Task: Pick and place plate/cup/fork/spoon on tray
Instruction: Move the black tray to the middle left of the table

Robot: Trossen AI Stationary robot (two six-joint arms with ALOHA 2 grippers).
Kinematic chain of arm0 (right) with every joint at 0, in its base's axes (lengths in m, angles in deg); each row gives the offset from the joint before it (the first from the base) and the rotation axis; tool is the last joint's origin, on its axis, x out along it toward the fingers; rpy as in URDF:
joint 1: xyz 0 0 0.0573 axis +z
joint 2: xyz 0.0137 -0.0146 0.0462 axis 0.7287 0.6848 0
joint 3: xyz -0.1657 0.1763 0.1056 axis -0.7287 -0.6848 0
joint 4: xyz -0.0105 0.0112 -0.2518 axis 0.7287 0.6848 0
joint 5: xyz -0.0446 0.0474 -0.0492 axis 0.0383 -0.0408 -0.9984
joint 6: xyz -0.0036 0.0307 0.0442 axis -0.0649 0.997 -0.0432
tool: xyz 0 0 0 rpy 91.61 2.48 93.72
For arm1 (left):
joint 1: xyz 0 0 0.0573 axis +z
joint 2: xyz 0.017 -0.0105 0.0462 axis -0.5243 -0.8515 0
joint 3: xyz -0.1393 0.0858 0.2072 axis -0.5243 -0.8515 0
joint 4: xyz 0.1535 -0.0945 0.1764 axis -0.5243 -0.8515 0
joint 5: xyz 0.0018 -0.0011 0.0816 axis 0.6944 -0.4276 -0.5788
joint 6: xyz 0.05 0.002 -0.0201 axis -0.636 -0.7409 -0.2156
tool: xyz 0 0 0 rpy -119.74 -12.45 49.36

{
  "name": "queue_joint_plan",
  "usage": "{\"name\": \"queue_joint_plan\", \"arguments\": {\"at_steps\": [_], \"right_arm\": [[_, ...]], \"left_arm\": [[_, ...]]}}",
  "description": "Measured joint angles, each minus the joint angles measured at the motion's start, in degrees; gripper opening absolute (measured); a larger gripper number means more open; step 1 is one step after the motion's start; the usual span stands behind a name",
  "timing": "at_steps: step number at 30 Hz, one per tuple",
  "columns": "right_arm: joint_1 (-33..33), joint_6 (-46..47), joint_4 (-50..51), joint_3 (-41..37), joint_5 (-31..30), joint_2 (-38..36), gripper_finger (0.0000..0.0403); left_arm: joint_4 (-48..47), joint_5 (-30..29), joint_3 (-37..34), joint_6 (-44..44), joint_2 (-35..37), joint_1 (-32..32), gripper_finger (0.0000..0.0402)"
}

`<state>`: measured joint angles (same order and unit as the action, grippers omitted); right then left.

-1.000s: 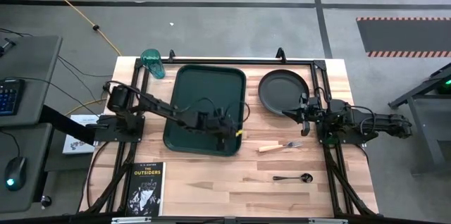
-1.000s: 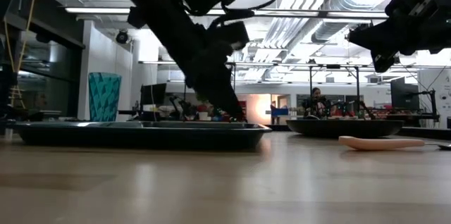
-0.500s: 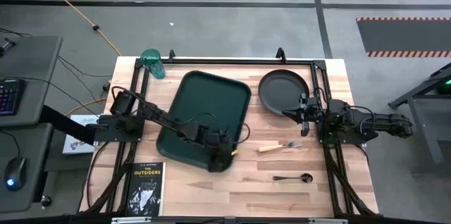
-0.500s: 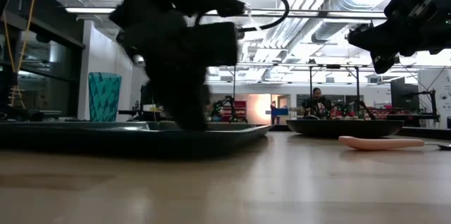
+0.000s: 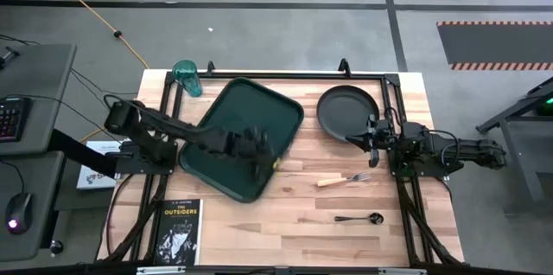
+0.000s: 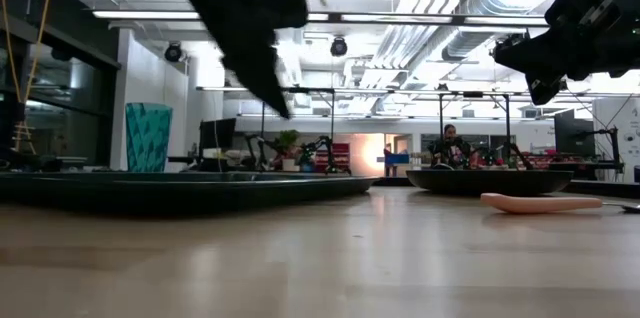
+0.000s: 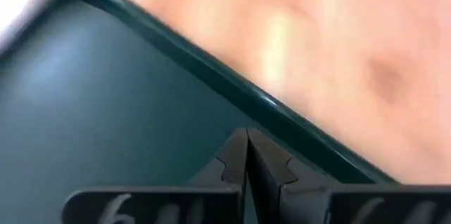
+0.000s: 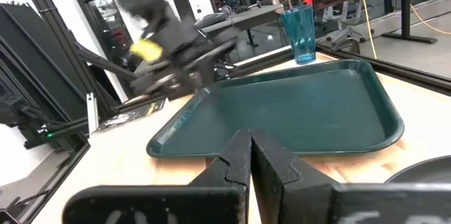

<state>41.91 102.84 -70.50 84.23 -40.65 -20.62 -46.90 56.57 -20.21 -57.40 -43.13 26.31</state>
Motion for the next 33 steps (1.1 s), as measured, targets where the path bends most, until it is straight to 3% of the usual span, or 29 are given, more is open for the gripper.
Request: {"name": "queue_joint_plan", "arguments": {"at_steps": [6,12,18,26,33], "right_arm": [[0.0,0.0,0.0,0.0,0.0,0.1,0.0000],[0.0,0.0,0.0,0.0,0.0,0.0,0.0000],[0.0,0.0,0.0,0.0,0.0,0.0,0.0000],[0.0,0.0,0.0,0.0,0.0,0.0,0.0000],[0.0,0.0,0.0,0.0,0.0,0.0,0.0000]], "left_arm": [[13.2,1.3,-0.1,-0.9,-6.2,13.8,0.0000],[28.0,2.4,0.1,2.4,-13.0,21.4,0.0000],[30.3,3.9,3.5,6.4,-17.2,22.5,0.0000],[24.1,1.5,11.9,8.0,-25.1,20.8,0.0000],[22.8,3.4,14.8,9.2,-27.8,18.8,0.0000]]}}
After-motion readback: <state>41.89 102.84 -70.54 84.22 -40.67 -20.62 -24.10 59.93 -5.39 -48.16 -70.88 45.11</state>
